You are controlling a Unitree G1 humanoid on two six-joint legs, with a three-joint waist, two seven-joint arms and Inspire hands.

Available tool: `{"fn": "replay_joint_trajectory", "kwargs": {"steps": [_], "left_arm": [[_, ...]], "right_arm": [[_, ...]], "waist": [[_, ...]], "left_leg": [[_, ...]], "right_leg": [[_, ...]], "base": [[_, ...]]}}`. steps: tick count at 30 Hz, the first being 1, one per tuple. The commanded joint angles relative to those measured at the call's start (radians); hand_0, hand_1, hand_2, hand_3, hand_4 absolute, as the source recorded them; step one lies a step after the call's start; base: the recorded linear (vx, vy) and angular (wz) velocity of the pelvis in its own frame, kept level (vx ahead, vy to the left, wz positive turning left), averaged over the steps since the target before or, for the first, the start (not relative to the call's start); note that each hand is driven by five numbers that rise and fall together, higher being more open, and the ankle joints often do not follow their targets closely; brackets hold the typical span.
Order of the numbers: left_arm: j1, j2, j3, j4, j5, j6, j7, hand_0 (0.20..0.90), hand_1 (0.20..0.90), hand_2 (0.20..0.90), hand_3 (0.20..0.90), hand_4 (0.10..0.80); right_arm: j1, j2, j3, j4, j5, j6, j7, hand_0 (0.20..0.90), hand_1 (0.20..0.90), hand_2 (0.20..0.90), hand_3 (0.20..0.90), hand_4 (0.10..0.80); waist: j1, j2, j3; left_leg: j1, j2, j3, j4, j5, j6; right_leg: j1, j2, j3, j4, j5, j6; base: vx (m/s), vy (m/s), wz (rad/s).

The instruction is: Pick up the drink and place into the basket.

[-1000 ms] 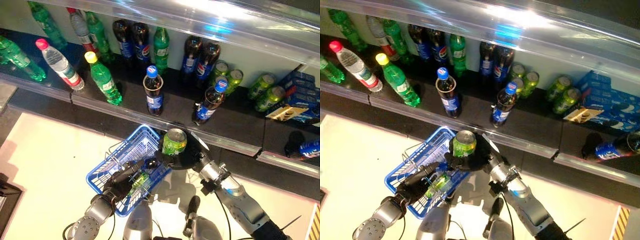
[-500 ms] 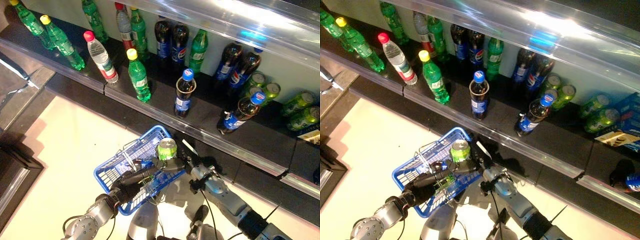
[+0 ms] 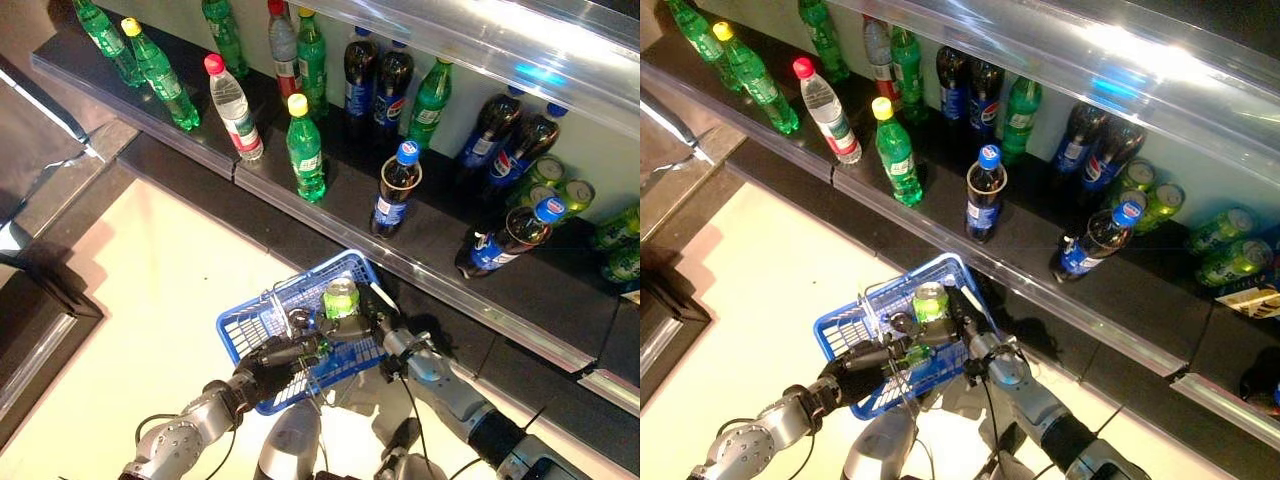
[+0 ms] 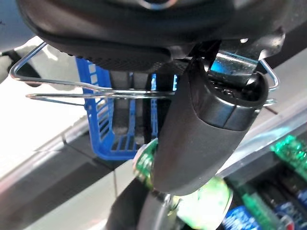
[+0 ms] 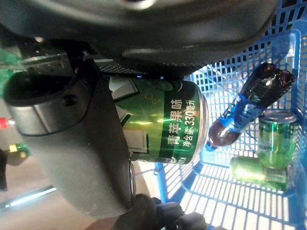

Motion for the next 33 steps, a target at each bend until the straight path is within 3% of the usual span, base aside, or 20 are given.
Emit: {"fn": "replay_joint_trajectory", "kwargs": {"steps": [1, 4, 16, 21, 25, 33], "left_arm": [[-0.078, -0.071, -0.125, -0.302, -0.055, -0.065, -0.357, 0.3, 0.3, 0.3, 0.2, 0.1], [-0.097, -0.071, -0.147, -0.3, -0.054, -0.046, -0.371, 0.3, 0.3, 0.3, 0.2, 0.1], [-0.152, -0.098, -0.207, -0.282, -0.023, 0.013, -0.382, 0.3, 0.3, 0.3, 0.2, 0.1], [-0.173, -0.124, -0.231, -0.273, -0.008, 0.052, -0.391, 0.3, 0.3, 0.3, 0.2, 0.1], [-0.197, -0.142, -0.262, -0.259, -0.015, 0.069, -0.379, 0.3, 0.3, 0.3, 0.2, 0.1], [-0.258, -0.184, -0.344, -0.244, -0.11, 0.108, -0.36, 0.3, 0.3, 0.3, 0.2, 0.1]], "right_arm": [[-0.055, 0.102, 0.117, 0.071, -0.027, -0.066, 0.001, 0.3, 0.3, 0.3, 0.2, 0.1], [-0.086, 0.103, 0.114, 0.114, -0.059, -0.036, -0.01, 0.3, 0.3, 0.3, 0.2, 0.1], [-0.221, 0.1, 0.121, 0.318, -0.309, 0.222, -0.069, 0.3, 0.3, 0.3, 0.2, 0.1], [-0.298, 0.103, 0.137, 0.462, -0.528, 0.366, -0.127, 0.3, 0.3, 0.3, 0.2, 0.1], [-0.385, 0.116, 0.153, 0.572, -0.591, 0.473, -0.107, 0.3, 0.3, 0.3, 0.2, 0.1], [-0.49, 0.163, 0.171, 0.681, -0.612, 0.545, -0.067, 0.3, 0.3, 0.3, 0.2, 0.1]], "waist": [[0.026, 0.028, -0.246], [0.031, 0.027, -0.247], [0.06, 0.017, -0.252], [0.081, 0.016, -0.25], [0.093, 0.015, -0.242], [0.1, 0.029, -0.2]], "left_leg": [[-0.026, 0.006, 0.051, 0.06, -0.08, -0.004], [-0.024, 0.005, 0.047, 0.063, -0.081, -0.004], [-0.014, 0.002, 0.027, 0.069, -0.085, -0.001], [-0.016, -0.002, 0.018, 0.069, -0.084, 0.004], [-0.024, -0.005, 0.015, 0.069, -0.084, 0.007], [-0.053, -0.016, 0.006, 0.081, -0.085, 0.019]], "right_leg": [[-0.013, -0.058, 0.027, 0.097, -0.055, 0.018], [-0.009, -0.059, 0.022, 0.102, -0.057, 0.018], [0.013, -0.063, 0.001, 0.11, -0.058, 0.022], [0.014, -0.064, -0.007, 0.115, -0.055, 0.024], [0.006, -0.062, -0.008, 0.117, -0.053, 0.026], [-0.03, -0.069, 0.001, 0.134, -0.043, 0.02]], "base": [[0.018, -0.002, 0.2], [0.036, 0.003, 0.06], [0.046, -0.012, 0.09], [0.025, -0.011, 0.07], [-0.005, -0.009, 0.04], [-0.03, 0.007, 0.08]]}}
